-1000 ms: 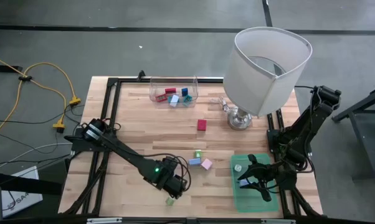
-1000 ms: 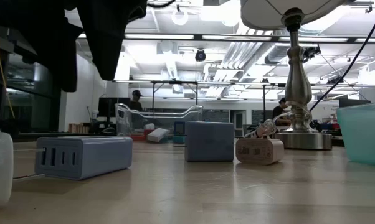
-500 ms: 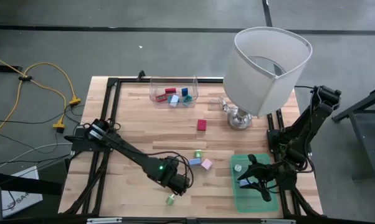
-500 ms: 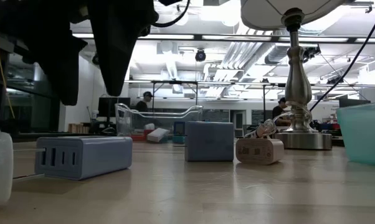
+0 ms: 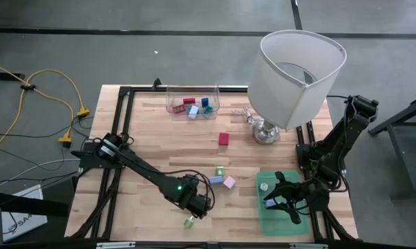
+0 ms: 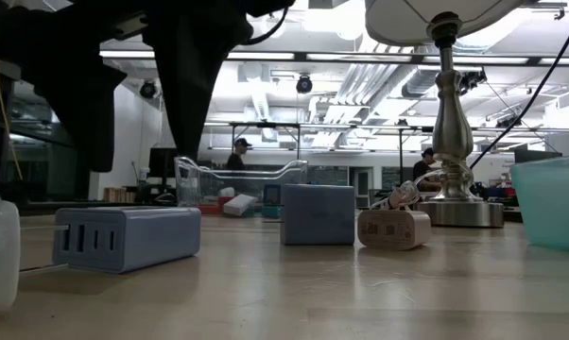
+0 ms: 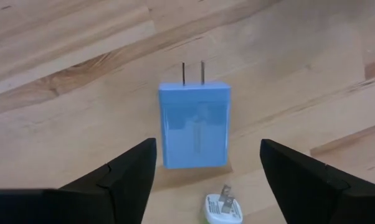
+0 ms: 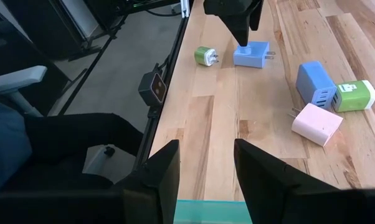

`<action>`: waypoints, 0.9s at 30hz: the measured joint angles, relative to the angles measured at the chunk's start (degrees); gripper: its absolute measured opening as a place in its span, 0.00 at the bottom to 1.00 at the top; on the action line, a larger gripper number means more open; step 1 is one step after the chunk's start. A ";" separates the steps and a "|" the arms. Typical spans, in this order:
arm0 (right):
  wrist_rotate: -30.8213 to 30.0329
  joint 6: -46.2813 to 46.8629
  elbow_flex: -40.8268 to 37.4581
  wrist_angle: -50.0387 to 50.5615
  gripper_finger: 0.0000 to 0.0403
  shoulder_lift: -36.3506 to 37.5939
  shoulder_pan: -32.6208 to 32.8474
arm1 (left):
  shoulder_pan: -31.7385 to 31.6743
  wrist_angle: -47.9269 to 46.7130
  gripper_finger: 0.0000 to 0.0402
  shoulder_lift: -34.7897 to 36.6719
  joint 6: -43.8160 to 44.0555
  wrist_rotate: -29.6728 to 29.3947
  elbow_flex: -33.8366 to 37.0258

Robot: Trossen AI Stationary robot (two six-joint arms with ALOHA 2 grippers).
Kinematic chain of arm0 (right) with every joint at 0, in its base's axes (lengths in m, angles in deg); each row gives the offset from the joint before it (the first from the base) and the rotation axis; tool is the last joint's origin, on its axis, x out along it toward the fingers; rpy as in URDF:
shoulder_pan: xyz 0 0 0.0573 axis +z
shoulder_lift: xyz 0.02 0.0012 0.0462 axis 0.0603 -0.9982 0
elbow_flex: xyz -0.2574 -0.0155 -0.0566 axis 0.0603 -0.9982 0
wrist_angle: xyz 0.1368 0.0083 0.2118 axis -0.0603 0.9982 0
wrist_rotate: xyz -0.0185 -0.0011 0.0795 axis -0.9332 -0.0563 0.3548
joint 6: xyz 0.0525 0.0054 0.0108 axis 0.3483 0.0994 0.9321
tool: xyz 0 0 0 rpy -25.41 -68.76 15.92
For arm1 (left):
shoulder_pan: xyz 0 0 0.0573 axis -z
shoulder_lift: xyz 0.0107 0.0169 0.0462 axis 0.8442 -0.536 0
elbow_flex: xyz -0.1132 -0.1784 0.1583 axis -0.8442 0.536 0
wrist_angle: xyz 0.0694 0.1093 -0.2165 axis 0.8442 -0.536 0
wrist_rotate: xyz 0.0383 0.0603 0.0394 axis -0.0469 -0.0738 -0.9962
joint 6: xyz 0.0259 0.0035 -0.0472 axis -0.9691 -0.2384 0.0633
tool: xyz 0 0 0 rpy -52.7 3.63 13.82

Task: Pick & Place Office items
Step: Put the bottom light blue charger adapter into the green bin

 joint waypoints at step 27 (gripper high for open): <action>-0.01 0.00 0.00 -0.04 0.34 0.00 0.00 | -1.38 0.51 0.74 -5.56 2.60 4.81 0.09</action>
